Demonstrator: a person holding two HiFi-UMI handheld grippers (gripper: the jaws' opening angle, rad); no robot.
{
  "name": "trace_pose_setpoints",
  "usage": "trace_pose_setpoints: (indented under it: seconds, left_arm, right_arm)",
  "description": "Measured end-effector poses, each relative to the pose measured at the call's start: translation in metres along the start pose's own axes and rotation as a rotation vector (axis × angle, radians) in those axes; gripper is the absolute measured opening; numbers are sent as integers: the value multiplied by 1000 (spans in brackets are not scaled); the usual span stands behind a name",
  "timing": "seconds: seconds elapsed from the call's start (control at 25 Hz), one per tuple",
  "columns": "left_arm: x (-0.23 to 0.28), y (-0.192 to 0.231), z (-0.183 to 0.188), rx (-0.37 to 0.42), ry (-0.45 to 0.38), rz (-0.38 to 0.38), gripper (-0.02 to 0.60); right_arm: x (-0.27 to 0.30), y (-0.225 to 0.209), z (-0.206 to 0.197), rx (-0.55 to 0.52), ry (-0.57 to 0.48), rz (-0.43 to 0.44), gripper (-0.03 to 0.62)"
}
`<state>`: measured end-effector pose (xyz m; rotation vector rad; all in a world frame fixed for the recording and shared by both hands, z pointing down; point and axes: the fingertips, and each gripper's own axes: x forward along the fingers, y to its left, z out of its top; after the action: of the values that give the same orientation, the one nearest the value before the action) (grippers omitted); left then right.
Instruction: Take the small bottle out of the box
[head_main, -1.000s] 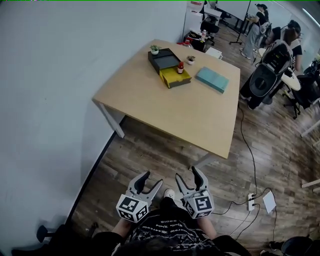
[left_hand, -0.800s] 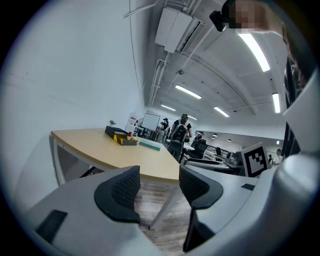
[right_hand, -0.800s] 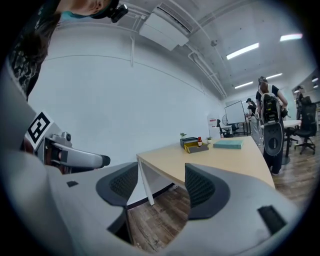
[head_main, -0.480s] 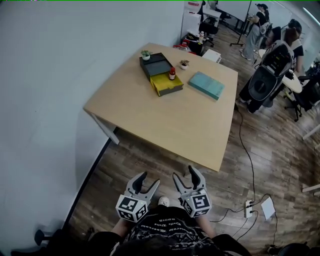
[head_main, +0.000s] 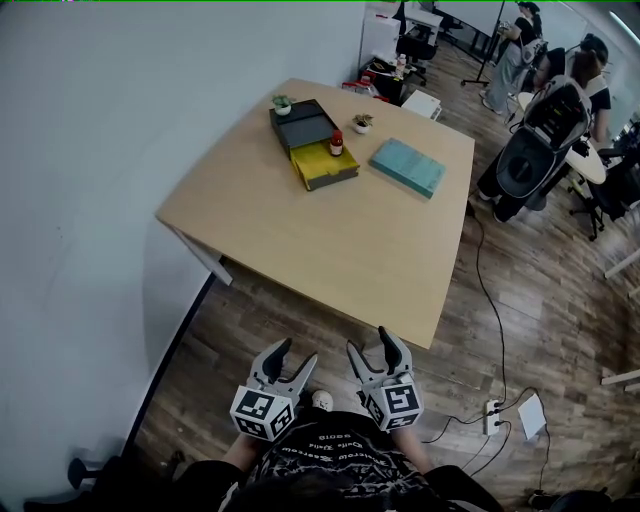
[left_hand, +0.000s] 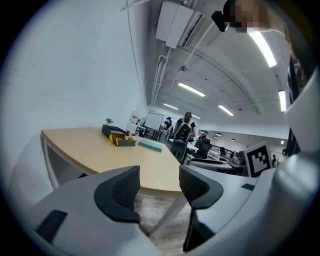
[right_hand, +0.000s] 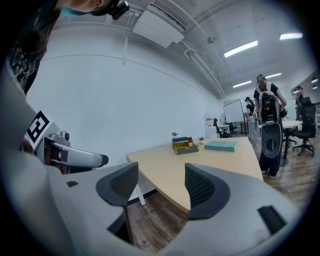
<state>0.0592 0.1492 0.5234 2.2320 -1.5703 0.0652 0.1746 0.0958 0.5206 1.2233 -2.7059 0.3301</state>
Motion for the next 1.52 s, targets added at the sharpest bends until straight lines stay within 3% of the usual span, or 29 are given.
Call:
trace_pose_setpoints:
  seconds: [0.28,0.68,1.52]
  left_arm:
    - [13,8,-5,4,15,3,250]
    - [58,44,16,16,16,-32,250]
    - [180,199,117,116,24,-149,250]
  right_arm:
    - [10,-4,-1,-7,8,4,296]
    - [62,-24,17,-19,2,-29,296]
    - [243,-62,70,9,-14,-207,296]
